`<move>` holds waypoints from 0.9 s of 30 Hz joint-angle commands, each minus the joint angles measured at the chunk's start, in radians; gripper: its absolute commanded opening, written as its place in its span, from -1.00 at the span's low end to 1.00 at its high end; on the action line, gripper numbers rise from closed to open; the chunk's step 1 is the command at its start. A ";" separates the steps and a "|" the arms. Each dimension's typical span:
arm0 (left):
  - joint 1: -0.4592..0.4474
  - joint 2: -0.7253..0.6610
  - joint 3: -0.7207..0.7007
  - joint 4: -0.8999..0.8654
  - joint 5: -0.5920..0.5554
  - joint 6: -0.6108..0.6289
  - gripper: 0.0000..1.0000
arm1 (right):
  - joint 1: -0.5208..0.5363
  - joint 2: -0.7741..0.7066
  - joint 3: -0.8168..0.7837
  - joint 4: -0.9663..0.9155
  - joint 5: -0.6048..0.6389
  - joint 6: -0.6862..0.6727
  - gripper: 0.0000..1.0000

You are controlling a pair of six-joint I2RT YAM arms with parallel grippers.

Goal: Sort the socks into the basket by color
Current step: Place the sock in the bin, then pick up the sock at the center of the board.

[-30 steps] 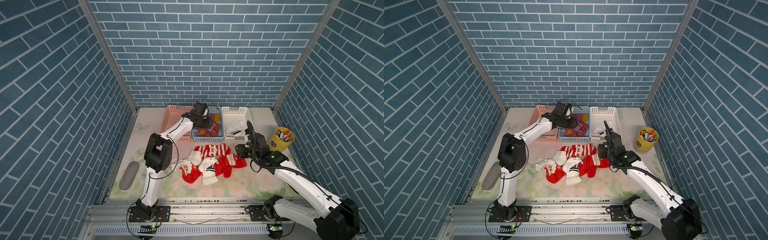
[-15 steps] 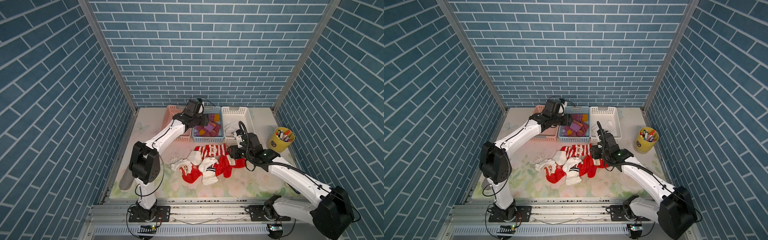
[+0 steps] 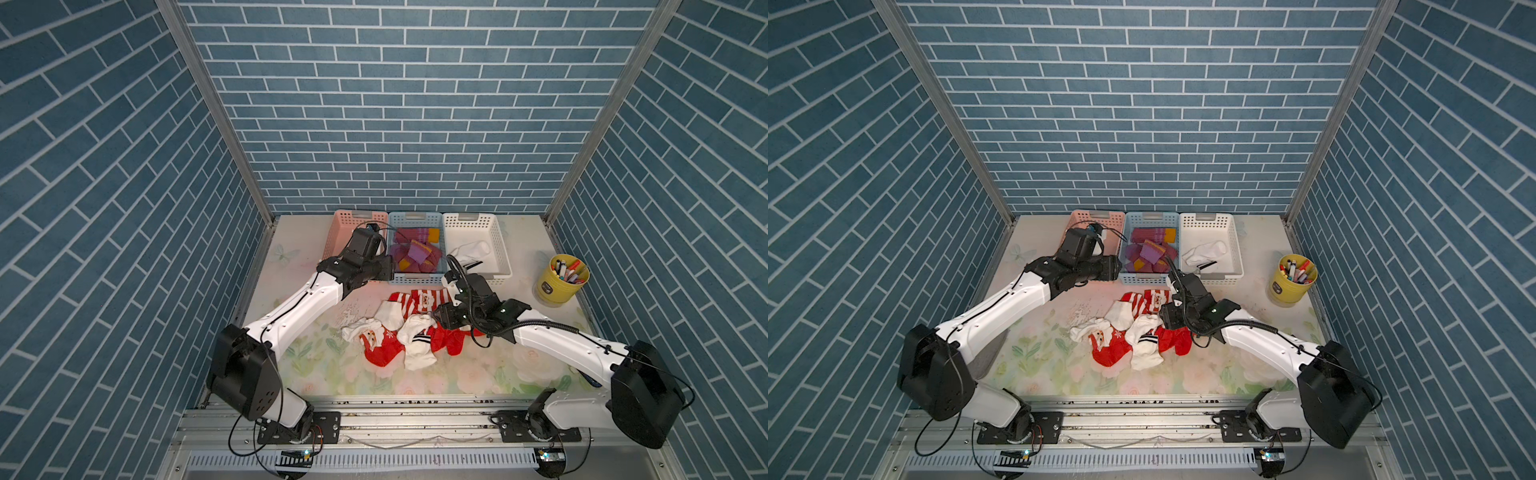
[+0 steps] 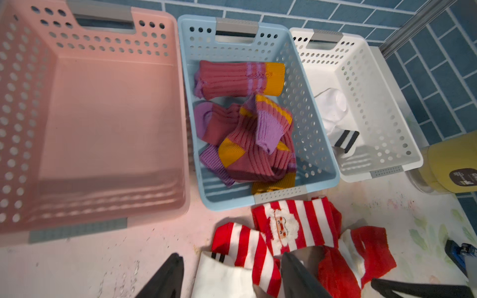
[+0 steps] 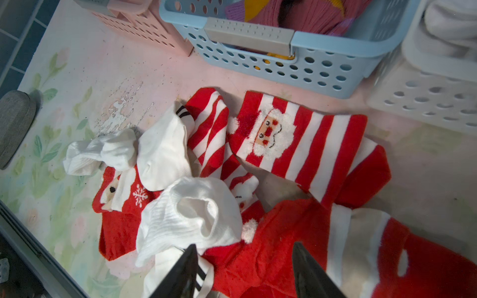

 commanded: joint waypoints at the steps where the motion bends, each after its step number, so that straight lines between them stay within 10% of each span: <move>1: 0.007 -0.074 -0.069 -0.040 -0.039 -0.032 0.34 | 0.015 0.038 0.036 0.039 -0.034 0.019 0.18; 27: -0.008 -0.294 -0.367 -0.105 -0.025 -0.139 0.35 | 0.094 0.187 0.088 0.025 -0.016 0.060 -0.17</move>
